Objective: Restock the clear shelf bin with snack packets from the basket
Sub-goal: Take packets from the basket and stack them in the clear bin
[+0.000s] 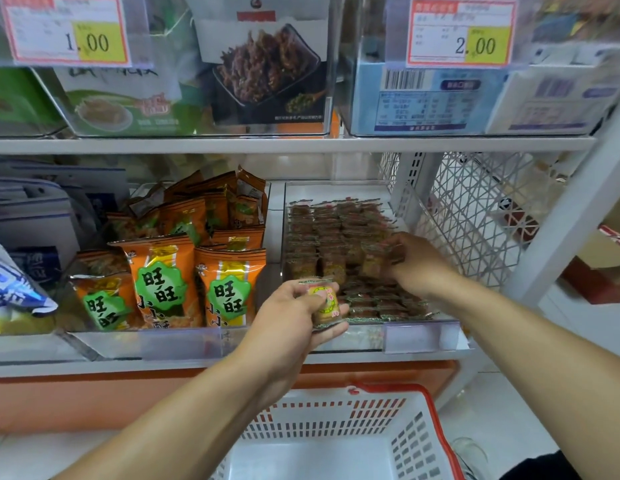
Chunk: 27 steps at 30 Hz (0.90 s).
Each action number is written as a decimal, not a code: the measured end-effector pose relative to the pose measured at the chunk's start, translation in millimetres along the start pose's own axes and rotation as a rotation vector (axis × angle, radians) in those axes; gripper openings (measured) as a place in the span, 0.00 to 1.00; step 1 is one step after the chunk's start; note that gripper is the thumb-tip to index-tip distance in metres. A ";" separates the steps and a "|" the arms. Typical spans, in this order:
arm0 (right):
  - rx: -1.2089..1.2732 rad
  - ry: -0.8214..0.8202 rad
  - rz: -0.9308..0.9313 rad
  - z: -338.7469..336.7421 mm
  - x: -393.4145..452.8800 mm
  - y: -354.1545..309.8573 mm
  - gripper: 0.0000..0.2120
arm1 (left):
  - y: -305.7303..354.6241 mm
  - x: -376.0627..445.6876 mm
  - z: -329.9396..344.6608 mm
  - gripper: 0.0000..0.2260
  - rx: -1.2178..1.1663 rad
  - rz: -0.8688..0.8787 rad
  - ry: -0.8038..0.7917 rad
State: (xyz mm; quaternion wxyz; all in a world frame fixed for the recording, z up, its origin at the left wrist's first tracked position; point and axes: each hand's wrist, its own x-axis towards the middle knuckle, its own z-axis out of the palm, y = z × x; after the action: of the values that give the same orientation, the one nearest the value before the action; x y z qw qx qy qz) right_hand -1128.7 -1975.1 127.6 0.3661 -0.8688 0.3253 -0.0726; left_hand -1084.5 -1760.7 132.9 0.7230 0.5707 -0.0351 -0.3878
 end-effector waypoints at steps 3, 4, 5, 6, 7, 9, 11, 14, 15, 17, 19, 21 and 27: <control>-0.009 0.037 -0.019 14.1 16.9 2.9 0.20 | 0.7 2.7 2.4 0.08 -0.020 -0.007 0.000; -0.007 0.050 -0.023 17.1 19.8 3.3 0.20 | 1.2 3.0 2.0 0.08 -0.026 -0.011 -0.004; -0.013 0.059 -0.028 19.5 21.5 3.3 0.20 | 1.6 3.4 1.1 0.08 -0.031 -0.015 -0.008; -0.031 0.071 -0.037 21.2 22.4 2.8 0.20 | 2.0 3.9 -0.1 0.09 -0.034 -0.020 -0.010; -0.051 0.079 -0.045 22.6 22.4 1.5 0.21 | 2.2 4.1 -1.5 0.09 -0.037 -0.025 -0.010; -0.070 0.089 -0.053 24.9 21.6 -0.2 0.22 | 2.4 4.3 -4.4 0.09 -0.039 -0.035 0.000; -0.090 0.091 -0.067 26.0 20.3 -0.6 0.24 | 3.2 4.5 -6.4 0.10 -0.038 -0.046 0.013; -0.130 0.084 -0.091 23.8 16.0 -2.5 0.29 | 6.0 4.7 -7.8 0.10 -0.039 -0.063 0.010; -0.141 0.084 -0.095 22.2 13.1 -4.1 0.30 | 6.7 4.6 -7.8 0.10 -0.033 -0.063 0.003; -0.143 0.122 -0.122 16.4 4.8 -8.5 0.31 | 7.0 4.3 -6.9 0.10 -0.017 -0.055 -0.012; -0.119 0.228 -0.244 10.6 -6.1 -16.0 0.23 | 6.2 5.2 -5.8 0.11 -0.025 -0.037 -0.018; 0.059 0.199 -0.278 5.0 -21.3 -26.4 0.13 | 5.2 6.1 -4.0 0.12 -0.054 -0.011 -0.019; 0.597 -0.381 -0.095 7.6 -61.6 -32.4 0.16 | -6.0 8.4 8.2 0.11 0.081 0.086 -0.090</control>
State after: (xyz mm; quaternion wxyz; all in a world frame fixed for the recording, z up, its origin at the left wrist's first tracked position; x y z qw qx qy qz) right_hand -1157.3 -1915.7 151.2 0.6542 -0.7356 0.1750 -0.0179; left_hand -1085.7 -1772.5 127.4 0.7131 0.5793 -0.1079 -0.3799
